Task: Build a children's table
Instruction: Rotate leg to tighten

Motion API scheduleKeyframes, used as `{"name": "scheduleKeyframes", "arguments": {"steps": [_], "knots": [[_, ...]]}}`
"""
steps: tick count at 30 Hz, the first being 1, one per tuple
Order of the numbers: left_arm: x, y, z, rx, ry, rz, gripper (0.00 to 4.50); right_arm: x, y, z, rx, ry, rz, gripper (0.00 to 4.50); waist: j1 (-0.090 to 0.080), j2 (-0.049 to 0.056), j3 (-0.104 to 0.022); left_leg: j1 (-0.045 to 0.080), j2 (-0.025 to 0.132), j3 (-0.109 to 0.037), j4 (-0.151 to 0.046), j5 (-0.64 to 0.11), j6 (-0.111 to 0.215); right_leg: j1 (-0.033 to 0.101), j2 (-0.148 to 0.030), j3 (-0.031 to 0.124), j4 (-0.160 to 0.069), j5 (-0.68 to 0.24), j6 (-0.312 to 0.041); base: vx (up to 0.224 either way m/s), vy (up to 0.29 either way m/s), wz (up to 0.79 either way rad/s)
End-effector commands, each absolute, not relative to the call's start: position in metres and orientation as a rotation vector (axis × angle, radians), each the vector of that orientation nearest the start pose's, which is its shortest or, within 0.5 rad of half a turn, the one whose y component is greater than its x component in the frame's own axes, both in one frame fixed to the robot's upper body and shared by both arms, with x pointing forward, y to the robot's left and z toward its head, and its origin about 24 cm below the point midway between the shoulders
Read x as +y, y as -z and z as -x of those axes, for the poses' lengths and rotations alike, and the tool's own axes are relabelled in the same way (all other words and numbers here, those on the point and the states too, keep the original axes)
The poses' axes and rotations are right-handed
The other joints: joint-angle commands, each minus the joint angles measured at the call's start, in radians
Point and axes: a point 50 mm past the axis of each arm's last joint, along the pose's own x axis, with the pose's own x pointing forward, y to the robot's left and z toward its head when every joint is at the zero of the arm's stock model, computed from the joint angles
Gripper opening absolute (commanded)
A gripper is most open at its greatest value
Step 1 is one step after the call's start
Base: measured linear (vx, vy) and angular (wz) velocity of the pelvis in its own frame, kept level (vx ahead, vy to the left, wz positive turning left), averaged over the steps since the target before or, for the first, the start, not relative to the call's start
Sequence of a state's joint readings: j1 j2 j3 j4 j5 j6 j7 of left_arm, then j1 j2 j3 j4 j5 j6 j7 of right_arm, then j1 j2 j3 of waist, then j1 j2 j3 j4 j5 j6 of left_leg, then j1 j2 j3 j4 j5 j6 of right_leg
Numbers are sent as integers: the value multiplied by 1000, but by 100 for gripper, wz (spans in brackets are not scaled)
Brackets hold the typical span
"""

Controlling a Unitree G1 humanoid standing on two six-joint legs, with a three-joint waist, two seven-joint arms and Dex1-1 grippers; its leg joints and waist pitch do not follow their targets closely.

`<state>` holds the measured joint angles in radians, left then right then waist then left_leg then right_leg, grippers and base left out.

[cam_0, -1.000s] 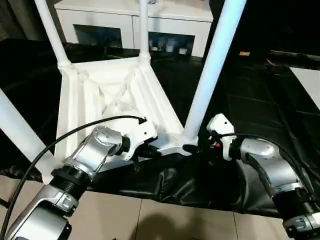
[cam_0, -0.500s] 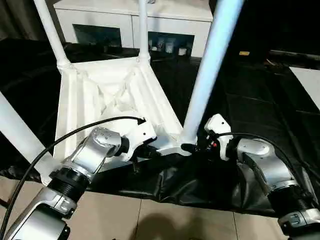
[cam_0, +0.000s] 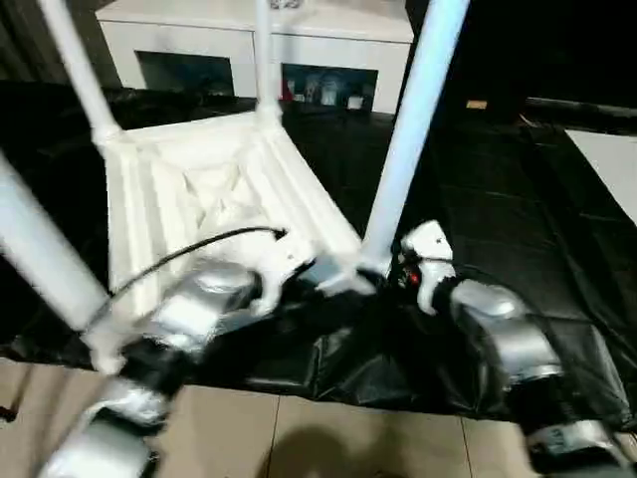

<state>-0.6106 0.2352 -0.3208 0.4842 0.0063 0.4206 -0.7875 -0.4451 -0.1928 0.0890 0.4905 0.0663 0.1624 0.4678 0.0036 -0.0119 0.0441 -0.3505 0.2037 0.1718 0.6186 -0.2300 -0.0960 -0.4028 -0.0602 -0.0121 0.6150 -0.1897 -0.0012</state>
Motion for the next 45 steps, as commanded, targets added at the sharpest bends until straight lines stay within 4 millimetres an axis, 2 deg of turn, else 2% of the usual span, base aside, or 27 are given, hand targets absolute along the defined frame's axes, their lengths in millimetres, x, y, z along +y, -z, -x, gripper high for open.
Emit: {"name": "scheduleKeyframes", "arguments": {"steps": [1,4,5,7,9,11,12,15,17,19,21,24,25,26,27,28,30,33,36,38,43,44,45], "knots": [[91,-61,-341,428,854,-260,0,-137,-26,-327,325,-434,126,274,2,-1,-52,-2,10,1,-86,-142,4,47,-52,28,-75,-188,-233,0,0,0],[78,-63,-348,401,790,-261,0,-118,-22,-333,346,-313,59,274,0,0,-54,-5,8,1,-85,-122,9,47,-51,29,-74,-159,-231,0,0,0],[70,-64,-351,383,767,-273,0,-108,-21,-337,357,-252,13,274,0,6,-57,-4,7,0,-84,-110,10,48,-52,29,-72,-138,-234,0,0,0],[62,-66,-353,354,744,-278,0,-93,-21,-341,360,-239,-37,272,-2,6,-58,-4,6,1,-83,-101,11,49,-50,28,-70,-107,-241,0,0,0],[59,-66,-354,352,749,-287,0,-85,-21,-342,360,-262,-34,272,3,6,-61,-6,6,3,-81,-62,32,55,-51,28,-63,-28,-250,0,0,0],[55,-65,-355,349,751,-324,0,-72,-26,-343,333,-334,-65,272,3,3,-61,-7,5,5,-81,-48,54,56,-50,27,-62,3,-258,0,0,0],[56,-64,-355,351,756,-333,0,-71,-29,-344,313,-343,-67,306,5,4,-60,-6,7,5,-81,-48,62,57,-53,27,-62,4,-263,0,0,0],[61,-62,-354,355,754,-354,0,-77,-38,-345,245,-360,-45,342,7,3,-58,-5,8,5,-82,-60,70,58,-53,26,-64,-19,-266,0,0,0],[66,-60,-353,361,767,-369,0,-88,-43,-347,220,-344,-21,361,4,2,-56,-11,8,2,-85,-74,69,62,-55,26,-67,-48,-254,0,0,0],[71,-60,-352,363,783,-383,0,-101,-47,-346,203,-342,7,382,2,1,-57,-6,10,4,-83,-74,69,58,-54,26,-68,-60,-256,0,0,0],[76,-59,-349,369,822,-397,0,-118,-52,-344,192,-361,41,394,3,0,-57,-8,11,3,-83,-51,77,62,-52,27,-65,-34,-260,0,0,0],[78,-59,-346,373,849,-401,0,-126,-55,-341,187,-386,61,417,9,0,-58,-7,10,4,-80,-25,89,62,-52,27,-61,2,-266,0,0,0],[88,-61,-333,373,1000,-428,0,-146,-60,-318,219,-657,139,417,15,1,-55,-8,11,3,-82,-53,103,68,-48,26,-63,8,-266,0,0,0],[88,-61,-332,373,1004,-429,0,-146,-61,-317,219,-662,140,417,15,1,-55,-8,11,3,-82,-53,103,68,-48,26,-63,8,-266,0,0,0],[90,-61,-329,371,1046,-436,0,-149,-61,-310,225,-739,162,417,21,1,-56,-10,18,4,-82,-42,123,65,-52,30,-57,58,-264,0,0,0],[94,-61,-324,389,1094,-429,0,-152,-62,-299,232,-848,201,417,24,5,-58,-6,16,6,-79,-51,124,61,-50,28,-58,51,-274,0,0,0],[99,-62,-315,399,1190,-430,0,-157,-62,-287,251,-960,240,417,27,2,-54,-8,18,7,-82,-68,120,58,-51,28,-60,17,-275,0,0,0],[106,-63,-307,427,1270,-424,0,-160,-62,-281,274,-1024,241,417,26,4,-53,-4,22,6,-84,-81,109,53,-53,28,-60,-14,-282,0,0,0],[110,-65,-303,429,1305,-436,0,-157,-67,-283,270,-1038,229,417,28,5,-50,3,22,9,-86,-100,92,47,-51,28,-63,-45,-285,0,0,0],[110,-65,-303,432,1304,-437,0,-156,-67,-284,269,-1040,224,417,29,4,-51,1,21,9,-87,-107,80,48,-52,28,-64,-71,-276,0,0,0],[114,-66,-302,444,1317,-441,0,-154,-67,-293,270,-1005,255,417,27,1,-57,-3,16,8,-82,-48,77,53,-51,27,-54,0,-275,0,0,0],[114,-67,-301,445,1317,-441,0,-154,-67,-298,267,-980,249,417,27,-4,-58,-4,16,8,-81,-34,81,55,-51,27,-51,20,-279,0,0,0],[114,-67,-301,445,1317,-441,0,-154,-67,-299,264,-974,243,417,29,1,-59,-2,15,9,-80,-22,85,54,-50,27,-50,34,-284,0,0,0]]}}
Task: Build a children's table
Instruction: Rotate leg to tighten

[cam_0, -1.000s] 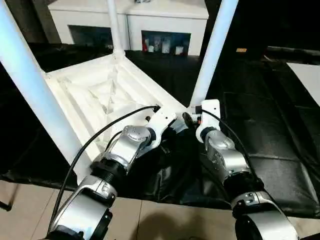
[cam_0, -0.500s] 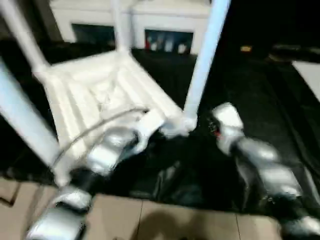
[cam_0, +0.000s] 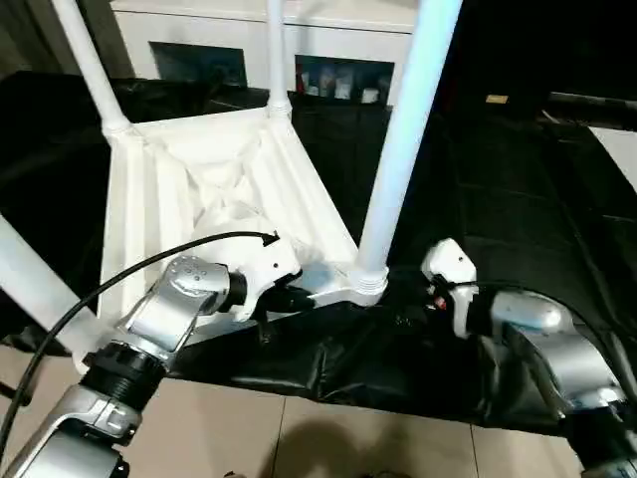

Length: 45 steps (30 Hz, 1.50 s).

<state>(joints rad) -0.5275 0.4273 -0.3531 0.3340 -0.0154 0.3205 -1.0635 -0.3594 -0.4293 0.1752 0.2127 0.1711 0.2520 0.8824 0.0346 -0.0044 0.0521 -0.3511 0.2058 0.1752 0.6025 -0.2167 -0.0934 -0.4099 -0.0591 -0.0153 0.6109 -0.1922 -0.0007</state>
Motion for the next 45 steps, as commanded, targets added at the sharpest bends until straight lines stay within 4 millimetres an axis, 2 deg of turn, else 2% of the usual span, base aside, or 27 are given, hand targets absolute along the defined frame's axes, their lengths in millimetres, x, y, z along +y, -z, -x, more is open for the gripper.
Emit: {"name": "scheduleKeyframes", "arguments": {"steps": [1,4,8,20,27,30,33,36,38,39,41,42,43,44,45], "knots": [[115,-66,-301,446,1317,-442,0,-154,-67,-300,262,-968,237,417,0,-6,-67,2,15,7,-62,-33,85,59,-52,31,-46,45,-287,0,0,0],[115,-66,-300,447,1315,-444,0,-154,-68,-304,253,-944,222,417,8,-7,-68,1,14,8,-62,-16,93,61,-51,30,-42,73,-293,0,0,0],[116,-65,-300,452,1311,-452,0,-150,-63,-304,259,-962,216,417,10,-7,-68,0,13,8,-62,-29,86,63,-51,29,-42,58,-288,0,0,0],[119,-65,-301,461,1306,-456,0,-152,-60,-306,270,-972,202,299,12,-8,-71,-2,12,7,-58,-9,99,66,-51,29,-37,85,-294,0,0,0],[121,-61,-297,492,1311,-452,0,-150,-52,-300,307,-1002,208,264,12,-7,-72,-2,13,6,-57,-7,98,66,-51,28,-36,84,-295,0,0,0],[118,-58,-299,496,1265,-429,0,-149,-41,-303,354,-916,236,261,9,-7,-68,-3,12,6,-59,-12,93,64,-50,27,-38,65,-292,0,0,0],[110,-57,-309,479,1159,-407,0,-146,-31,-310,384,-765,227,259,-1,-7,-58,3,12,6,-68,-121,35,57,-52,27,-61,-134,-260,0,0,0],[86,-58,-333,448,904,-327,0,-131,-20,-322,421,-493,143,259,-10,-11,-58,5,8,2,-71,-161,-5,55,-50,28,-74,-259,-212,-19,1,0],[83,-58,-336,447,865,-315,0,-128,-18,-324,432,-450,132,258,-11,-12,-57,3,4,1,-72,-172,-12,53,-50,28,-82,-313,-185,-65,1,0],[73,-58,-345,437,790,-313,0,-120,-16,-331,451,-323,76,258,-13,-9,-59,2,1,1,-71,-167,-14,49,-49,28,-84,-318,-174,0,0,0],[70,-59,-347,433,760,-318,0,-116,-15,-333,463,-285,42,258,-12,-11,-62,3,1,1,-70,-167,-12,49,-49,28,-83,-300,-166,0,0,0],[65,-61,-352,419,723,-336,0,-105,-15,-338,484,-218,-26,258,-9,-5,-62,1,2,0,-71,-160,-8,50,-50,28,-82,-279,-165,0,0,0],[63,-62,-354,411,713,-347,0,-99,-15,-339,494,-206,-45,258,-12,-7,-63,0,-1,1,-70,-157,-6,47,-48,29,-82,-268,-164,0,0,0],[62,-62,-355,406,709,-353,0,-96,-14,-340,500,-203,-54,258,-14,-3,-64,-1,-1,-2,-71,-153,-9,48,-49,28,-79,-261,-168,0,0,0],[61,-63,-356,400,700,-363,0,-92,-14,-341,507,-194,-61,258,-13,-6,-66,-1,-1,-1,-70,-150,-8,51,-47,26,-78,-234,-172,0,0,0]]}}
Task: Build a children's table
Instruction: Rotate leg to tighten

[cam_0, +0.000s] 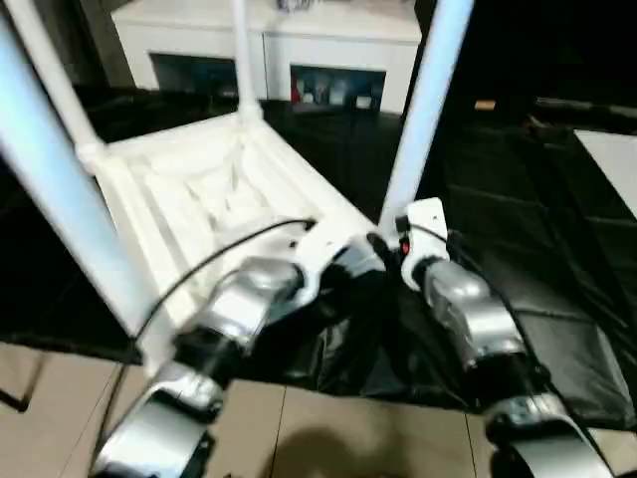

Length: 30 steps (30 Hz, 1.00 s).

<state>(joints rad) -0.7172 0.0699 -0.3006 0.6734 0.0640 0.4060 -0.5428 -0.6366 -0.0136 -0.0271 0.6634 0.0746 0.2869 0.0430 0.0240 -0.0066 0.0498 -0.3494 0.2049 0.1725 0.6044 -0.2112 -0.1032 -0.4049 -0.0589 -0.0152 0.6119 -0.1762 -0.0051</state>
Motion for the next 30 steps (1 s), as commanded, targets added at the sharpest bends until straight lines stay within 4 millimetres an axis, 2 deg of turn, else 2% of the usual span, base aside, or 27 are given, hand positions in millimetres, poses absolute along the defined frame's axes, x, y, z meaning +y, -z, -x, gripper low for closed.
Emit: {"name": "scheduleKeyframes", "arguments": {"steps": [1,2,4,5,6,7,9,10,11,12,13,14,15,16,17,18,19,20,22,24,28,30], "knots": [[60,-63,-357,399,704,-377,0,-83,-18,-344,480,-229,-60,258,-2,-4,-62,-6,1,2,-73,-151,8,47,-50,26,-79,-231,-172,0,0,0],[60,-62,-357,400,706,-380,0,-81,-20,-344,467,-240,-58,258,-2,-7,-64,-7,1,1,-72,-145,13,49,-50,24,-76,-219,-176,0,0,0],[66,-60,-356,408,727,-407,0,-77,-34,-348,360,-322,-38,327,-1,-7,-64,-9,3,2,-72,-134,23,51,-51,25,-74,-185,-186,0,0,0],[66,-60,-356,408,727,-407,0,-77,-34,-348,360,-322,-38,330,0,-6,-65,-8,3,3,-71,-130,27,51,-51,25,-73,-175,-190,0,0,0],[70,-59,-355,407,739,-418,0,-83,-40,-349,313,-342,13,338,-2,-10,-63,-13,2,1,-72,-128,39,56,-52,23,-73,-171,-194,0,0,0],[74,-58,-353,408,749,-428,0,-89,-44,-349,294,-342,19,349,-4,-13,-63,-12,2,2,-72,-129,42,55,-52,24,-74,-176,-193,0,0,0],[81,-57,-350,409,776,-448,0,-104,-50,-349,262,-330,46,362,-11,-15,-65,-17,3,0,-71,-102,51,61,-51,24,-69,-147,-199,0,0,0],[81,-57,-350,409,776,-448,0,-104,-50,-349,262,-330,46,375,-11,-15,-65,-17,3,0,-71,-102,51,61,-51,24,-69,-147,-199,0,0,0],[86,-58,-348,411,798,-456,0,-116,-54,-348,248,-338,77,383,-11,-11,-69,-13,6,1,-68,-83,61,57,-51,24,-65,-115,-214,0,0,0],[86,-58,-348,411,798,-456,0,-116,-54,-348,247,-338,77,392,-9,-11,-72,-14,7,3,-63,-47,73,58,-50,26,-56,-53,-228,0,0,0],[92,-59,-344,409,834,-470,0,-127,-57,-344,248,-388,80,401,-9,-7,-71,-14,6,3,-64,-40,80,58,-47,25,-56,-32,-236,0,0,0],[93,-59,-343,402,847,-473,0,-130,-57,-343,251,-408,83,409,-8,-10,-71,-19,5,4,-63,-31,91,61,-47,26,-52,8,-244,0,0,0],[97,-62,-338,374,905,-488,0,-139,-59,-336,270,-494,95,418,-3,-10,-69,-17,8,4,-64,-56,103,62,-47,24,-55,2,-244,0,0,0],[100,-63,-336,370,932,-489,0,-142,-60,-332,271,-552,112,426,-6,-6,-70,-18,8,4,-63,-53,106,61,-48,26,-52,9,-248,0,0,0],[104,-63,-332,372,973,-490,0,-145,-62,-326,261,-625,139,444,-3,-1,-69,-14,11,4,-63,-67,107,57,-49,25,-54,3,-257,0,0,0],[106,-65,-326,356,1049,-487,0,-148,-64,-319,256,-710,162,444,-5,-7,-67,-17,9,5,-63,-79,109,59,-48,25,-56,-8,-260,0,0,0],[111,-67,-315,366,1176,-458,0,-152,-66,-304,255,-879,211,444,-4,-6,-66,-18,11,6,-65,-90,109,60,-49,26,-56,-15,-259,0,0,0],[114,-68,-310,375,1231,-456,0,-154,-66,-297,266,-944,219,444,0,-5,-66,-16,16,4,-65,-100,112,60,-51,27,-53,-16,-257,0,0,0],[118,-69,-306,400,1277,-447,0,-158,-64,-291,292,-1001,244,444,-1,-5,-64,-11,19,7,-67,-116,115,49,-48,25,-56,-29,-270,0,0,0],[120,-71,-303,416,1317,-441,0,-159,-63,-289,301,-1029,266,444,9,-3,-61,1,20,13,-65,-137,101,39,-49,27,-61,-78,-276,0,0,0],[122,-72,-299,438,1358,-433,0,-155,-66,-289,294,-1058,246,444,18,-2,-60,3,22,13,-70,-144,81,38,-49,28,-60,-107,-263,0,0,0],[122,-72,-299,436,1350,-447,0,-151,-66,-291,288,-1061,253,444,20,-7,-63,-4,19,13,-69,-117,74,43,-50,27,-55,-84,-256,0,0,0]]}}
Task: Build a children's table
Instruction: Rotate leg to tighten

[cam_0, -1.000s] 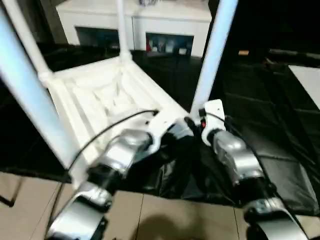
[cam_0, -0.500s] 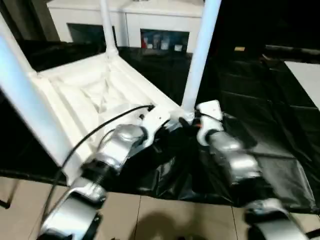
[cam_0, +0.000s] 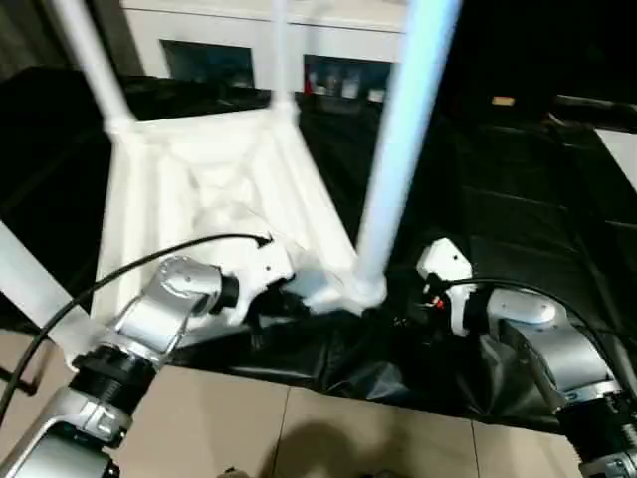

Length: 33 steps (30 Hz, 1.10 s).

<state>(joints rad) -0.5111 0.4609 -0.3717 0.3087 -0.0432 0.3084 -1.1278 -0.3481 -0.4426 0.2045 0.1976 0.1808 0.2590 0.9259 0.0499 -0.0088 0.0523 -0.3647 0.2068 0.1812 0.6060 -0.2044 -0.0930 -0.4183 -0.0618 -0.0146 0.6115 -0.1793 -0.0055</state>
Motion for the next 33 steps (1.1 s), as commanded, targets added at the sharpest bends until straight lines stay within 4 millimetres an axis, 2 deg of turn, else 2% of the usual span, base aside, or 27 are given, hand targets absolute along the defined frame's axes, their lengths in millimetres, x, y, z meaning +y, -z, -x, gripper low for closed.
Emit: {"name": "scheduleKeyframes", "arguments": {"steps": [1,4,5,6,8,16,21,24,26,28,30,31,32,33], "knots": [[122,-72,-299,436,1352,-449,0,-149,-66,-292,287,-1064,249,444,-4,-5,-66,11,17,4,-70,-119,64,56,-48,27,-54,-76,-254,0,0,0],[122,-71,-299,441,1353,-450,0,-148,-66,-293,288,-1071,237,444,-2,-5,-67,8,15,3,-68,-106,62,59,-48,27,-53,-69,-244,0,0,0],[123,-71,-299,445,1349,-453,0,-147,-64,-295,292,-1071,239,444,-3,-9,-68,7,14,4,-67,-99,64,60,-48,27,-51,-61,-244,0,0,0],[123,-71,-299,446,1348,-454,0,-147,-63,-295,294,-1070,245,419,-1,-7,-67,6,13,3,-67,-98,64,60,-49,27,-52,-66,-243,0,0,0],[124,-71,-299,452,1344,-458,0,-147,-61,-294,306,-1081,249,419,-1,-9,-68,6,13,4,-66,-95,65,60,-49,27,-52,-63,-243,0,0,0],[126,-70,-300,459,1337,-460,0,-147,-61,-297,301,-1065,215,338,-1,-6,-69,7,13,3,-65,-91,66,60,-47,26,-51,-66,-241,0,0,0],[127,-69,-299,467,1340,-456,0,-146,-57,-296,308,-1064,197,289,0,-6,-71,6,12,3,-64,-71,71,62,-47,25,-46,-26,-249,0,0,0],[126,-66,-298,476,1328,-443,0,-144,-50,-297,328,-1004,196,278,-1,-5,-70,6,12,3,-64,-77,70,62,-47,25,-47,-33,-250,0,0,0],[124,-64,-298,478,1314,-432,0,-143,-44,-298,348,-963,212,271,-4,-5,-66,6,12,3,-66,-100,60,59,-47,25,-52,-77,-243,0,0,0],[118,-60,-301,474,1272,-415,0,-139,-33,-299,386,-898,232,269,-9,-6,-63,5,11,1,-70,-132,36,58,-48,24,-59,-153,-225,0,0,0],[111,-57,-308,467,1181,-393,0,-131,-26,-303,406,-819,220,266,-18,-6,-56,8,10,2,-73,-182,14,53,-47,24,-72,-261,-198,0,0,0],[106,-55,-313,462,1135,-381,0,-126,-23,-305,412,-784,207,265,-23,-8,-50,12,8,-1,-77,-233,-2,50,-48,24,-83,-362,-175,0,0,0],[101,-54,-318,456,1075,-380,0,-121,-21,-309,418,-737,192,265,-26,-8,-48,14,7,-2,-78,-257,-8,48,-48,23,-88,-413,-158,0,0,0],[95,-53,-324,450,1004,-382,0,-117,-19,-312,426,-682,176,264,-29,-9,-50,22,4,-8,-78,-294,-20,44,-50,21,-97,-502,-124,0,0,0]]}}
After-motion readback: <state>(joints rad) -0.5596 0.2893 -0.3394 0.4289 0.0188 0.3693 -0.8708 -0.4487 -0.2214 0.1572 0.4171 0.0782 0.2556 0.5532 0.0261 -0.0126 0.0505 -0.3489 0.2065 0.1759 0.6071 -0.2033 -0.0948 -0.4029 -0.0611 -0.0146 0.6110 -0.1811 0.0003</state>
